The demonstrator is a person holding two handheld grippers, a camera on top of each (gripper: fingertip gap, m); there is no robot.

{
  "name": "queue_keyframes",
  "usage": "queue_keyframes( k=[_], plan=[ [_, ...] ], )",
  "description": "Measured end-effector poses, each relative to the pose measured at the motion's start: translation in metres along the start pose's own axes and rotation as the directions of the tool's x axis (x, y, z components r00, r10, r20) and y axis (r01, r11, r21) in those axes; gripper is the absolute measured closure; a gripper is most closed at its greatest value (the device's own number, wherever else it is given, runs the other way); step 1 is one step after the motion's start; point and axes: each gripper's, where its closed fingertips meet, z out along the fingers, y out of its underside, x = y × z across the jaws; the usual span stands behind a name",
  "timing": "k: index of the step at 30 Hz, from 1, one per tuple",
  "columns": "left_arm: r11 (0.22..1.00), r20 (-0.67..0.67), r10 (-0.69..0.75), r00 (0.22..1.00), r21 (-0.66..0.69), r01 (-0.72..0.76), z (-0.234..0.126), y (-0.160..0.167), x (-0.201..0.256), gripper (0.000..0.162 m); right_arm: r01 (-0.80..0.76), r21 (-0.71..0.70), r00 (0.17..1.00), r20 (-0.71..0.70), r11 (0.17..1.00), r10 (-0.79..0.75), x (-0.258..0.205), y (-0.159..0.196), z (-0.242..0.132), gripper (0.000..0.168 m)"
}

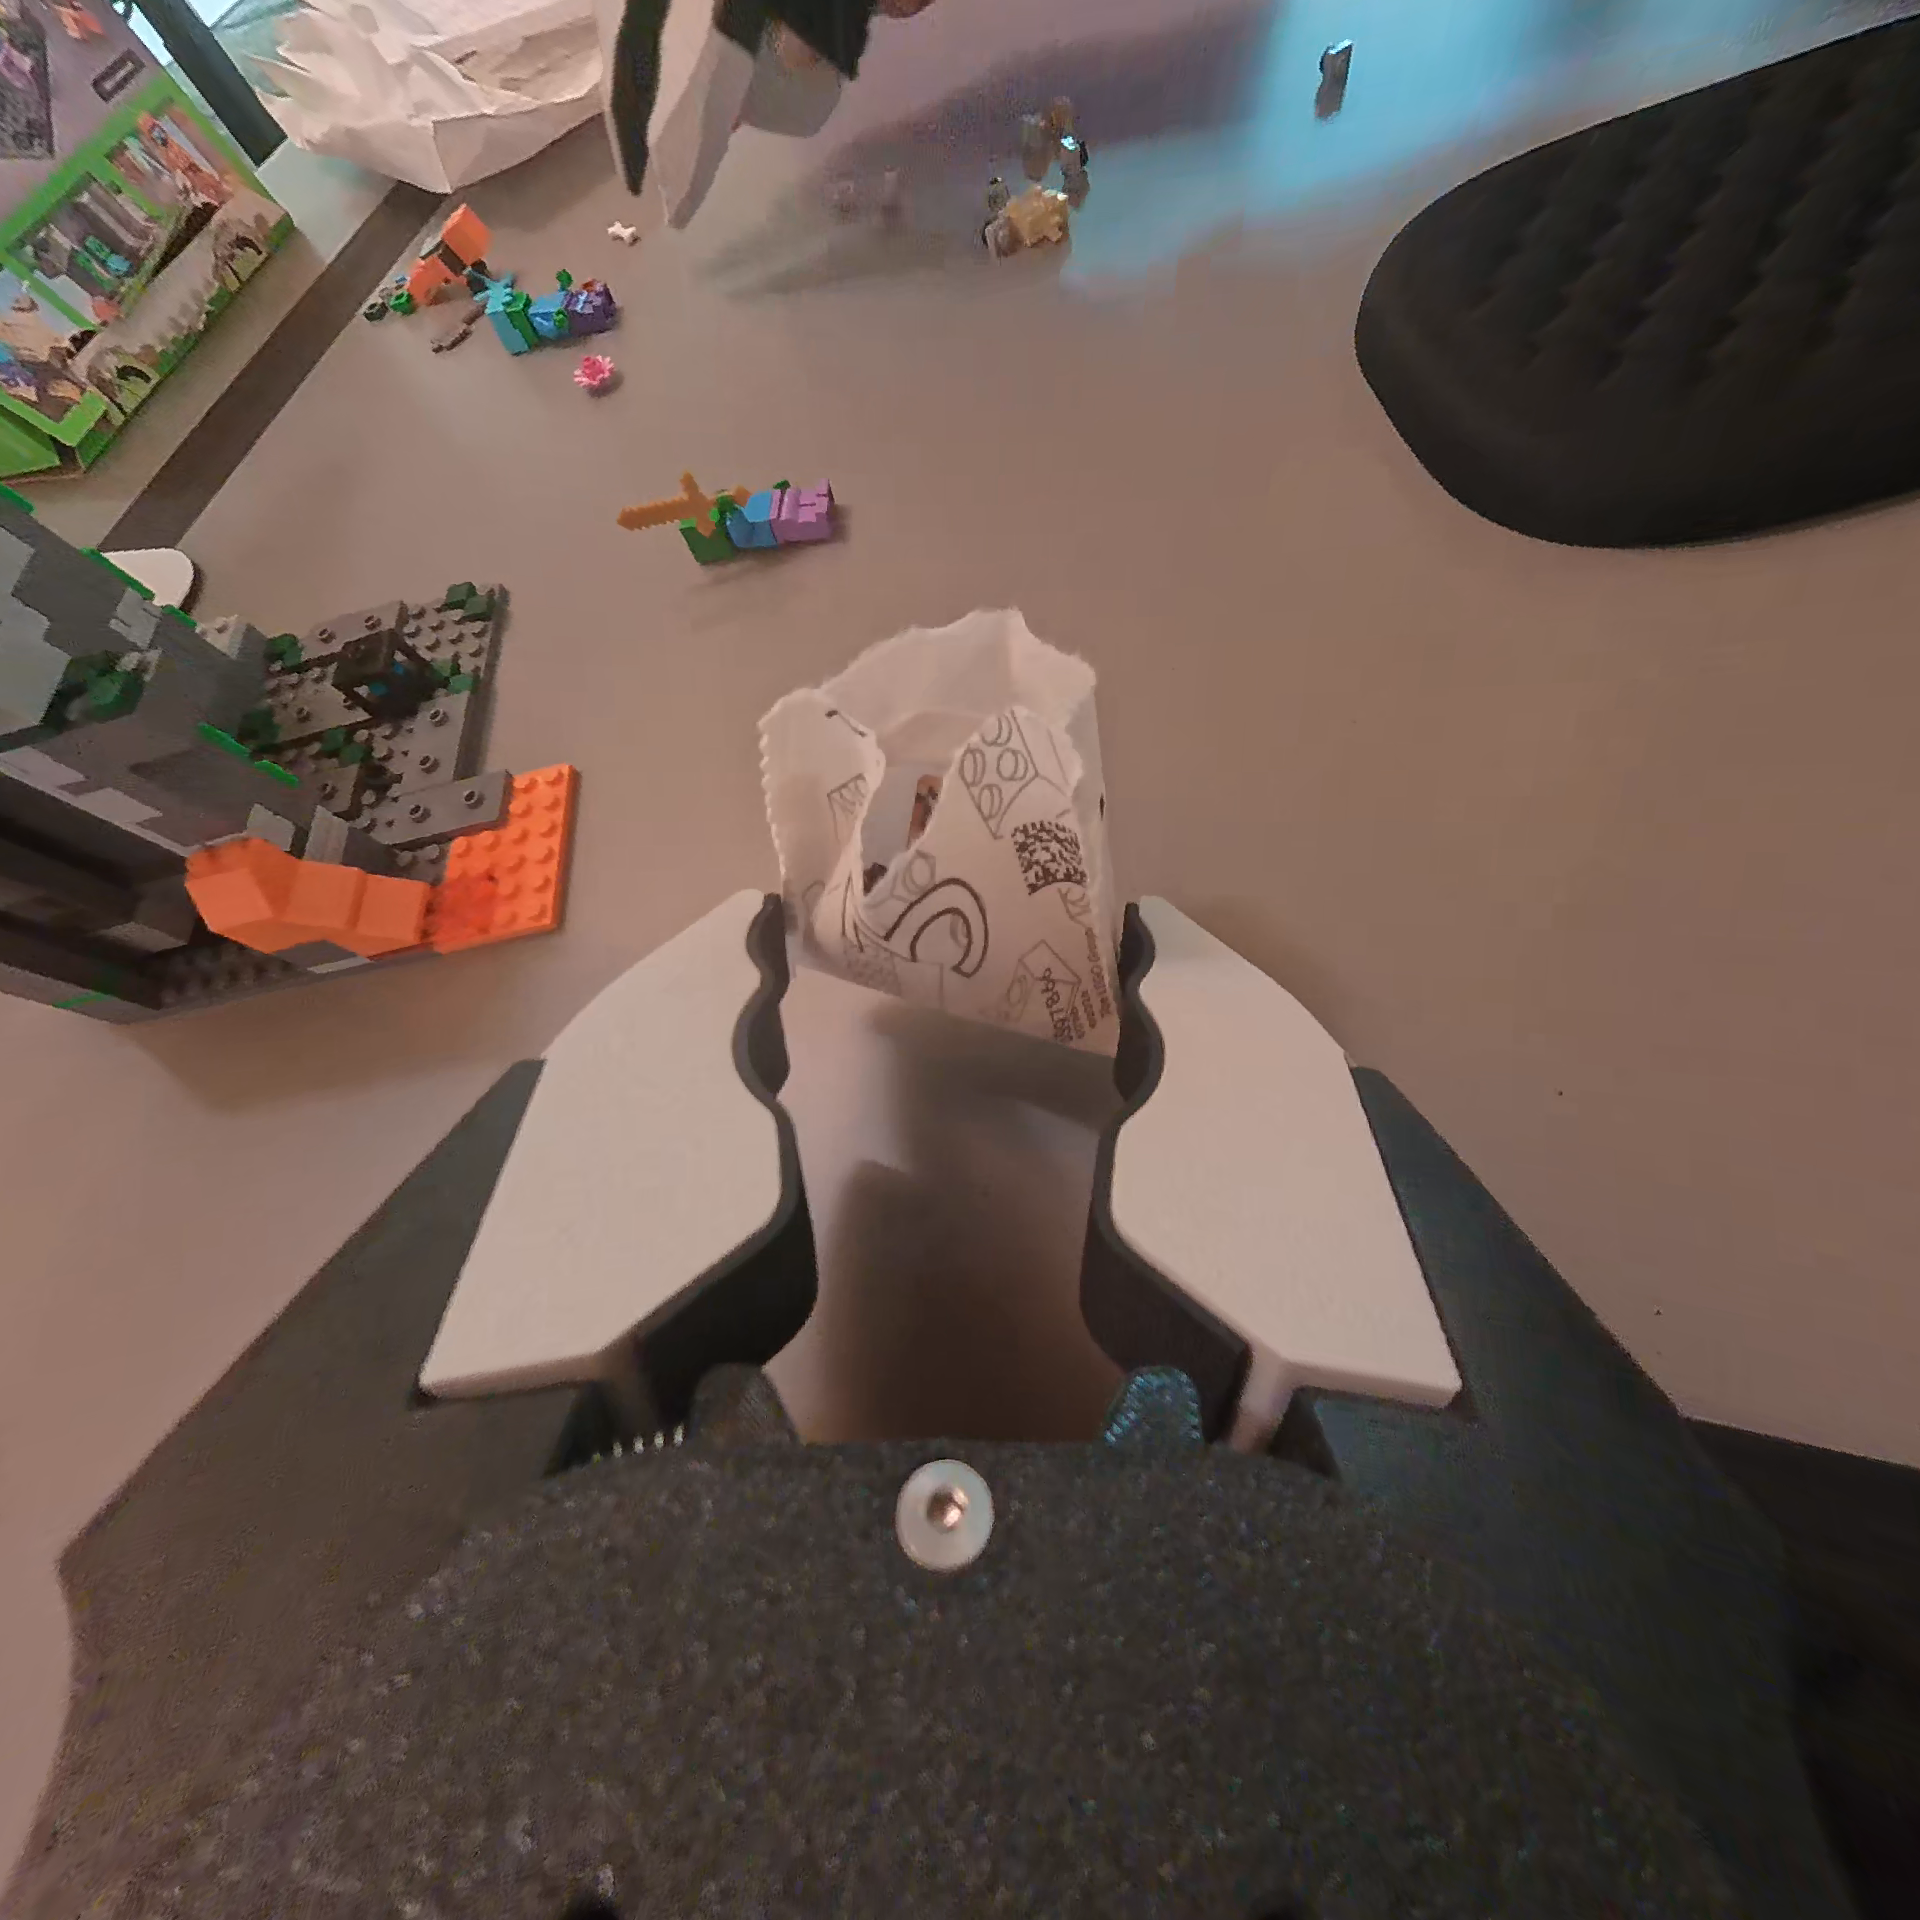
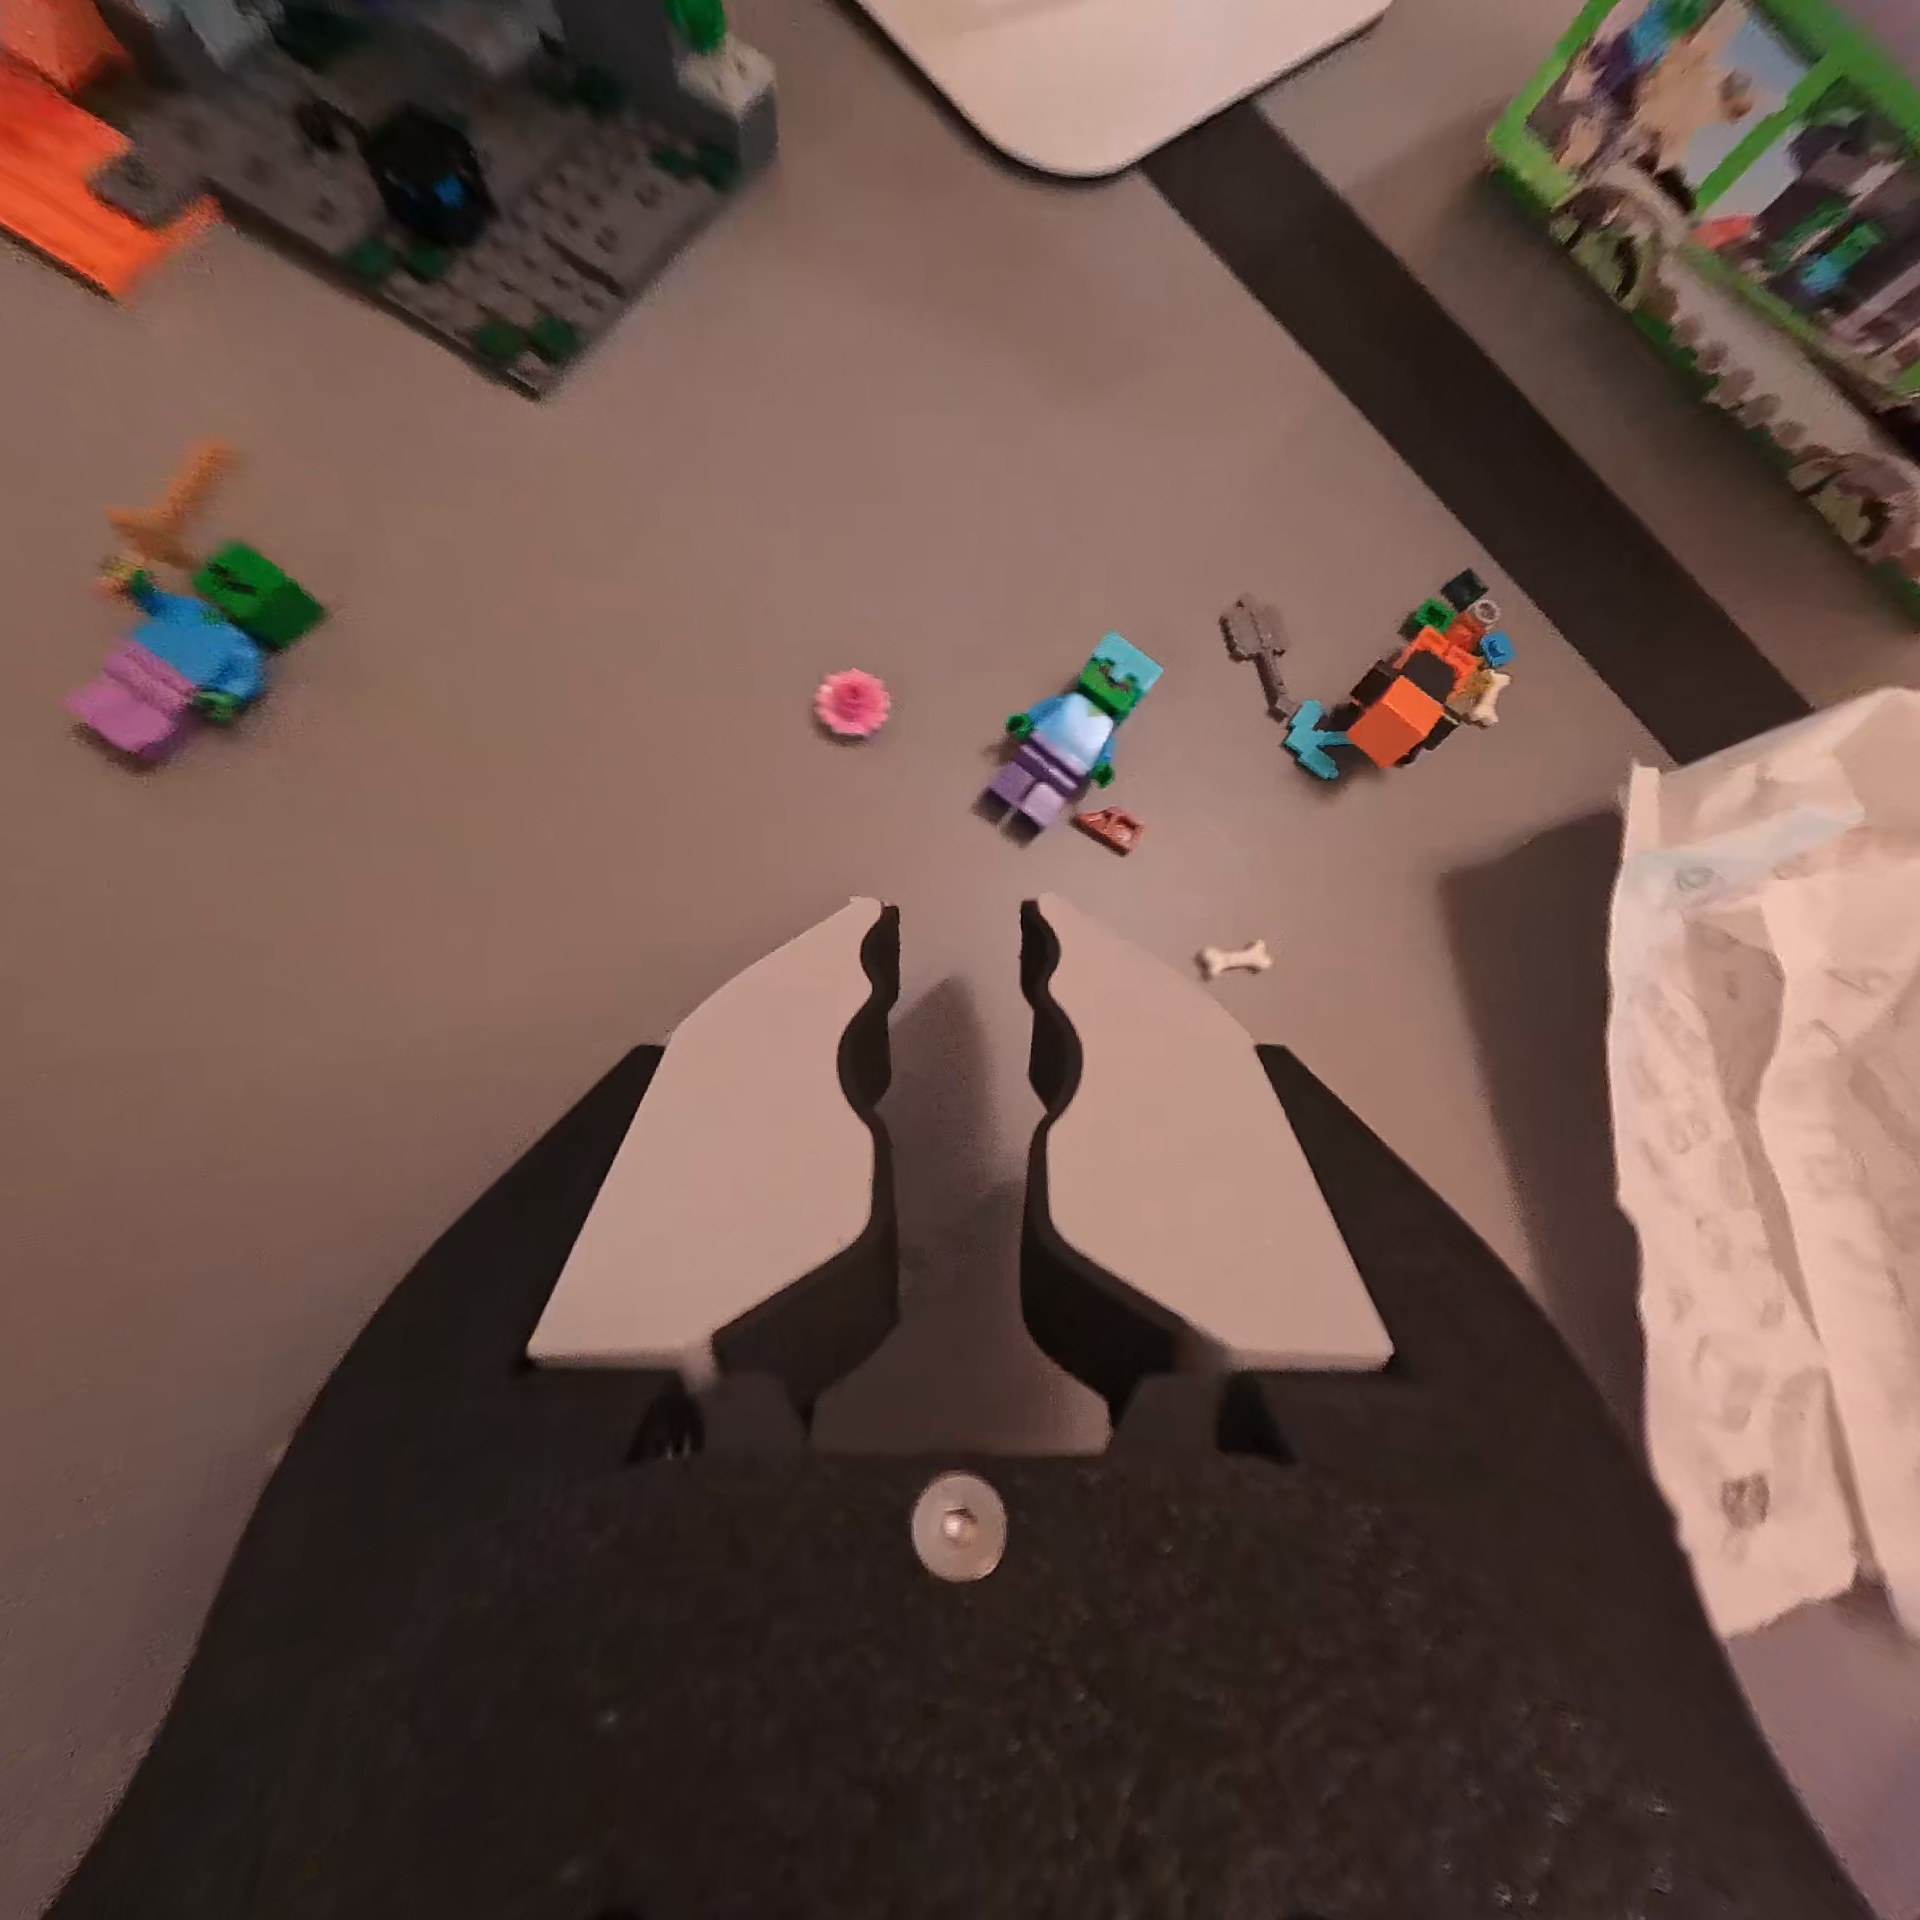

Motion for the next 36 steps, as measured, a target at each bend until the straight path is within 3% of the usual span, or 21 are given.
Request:
queue_keyframes(
  k=[11,15,19,23,30,36],
  plan=[
    [0.999,-0.019,-0.041,0.999,0.001,0.041,0.000,0.000,-0.002,0.101,0.098,-0.121,0.958,0.280,0.988,-0.060,0.027,-0.002,0.038,0.146],
    [0.998,-0.028,-0.066,0.997,0.004,0.067,0.000,-0.001,-0.004,0.101,0.123,-0.147,0.946,0.316,0.981,-0.071,0.029,-0.001,0.038,0.158],
    [0.997,-0.031,-0.073,0.997,0.008,0.073,-0.001,-0.001,-0.004,0.101,0.123,-0.126,0.943,0.325,0.984,-0.076,0.024,0.001,0.033,0.161],
    [0.998,-0.025,-0.066,0.998,0.009,0.066,-0.001,-0.001,-0.004,0.101,0.083,0.000,0.942,0.325,0.997,-0.078,0.008,-0.021,0.014,0.163],
    [0.996,-0.007,-0.084,0.996,0.027,0.084,-0.001,-0.003,-0.008,0.101,0.115,0.320,0.864,0.436,0.940,-0.254,-0.095,-0.104,-0.041,0.168],
    [0.991,-0.005,-0.097,0.995,0.087,0.097,-0.005,-0.011,-0.010,0.101,0.209,0.450,0.734,0.515,0.868,-0.443,-0.212,-0.145,-0.045,0.168]
  ],
)
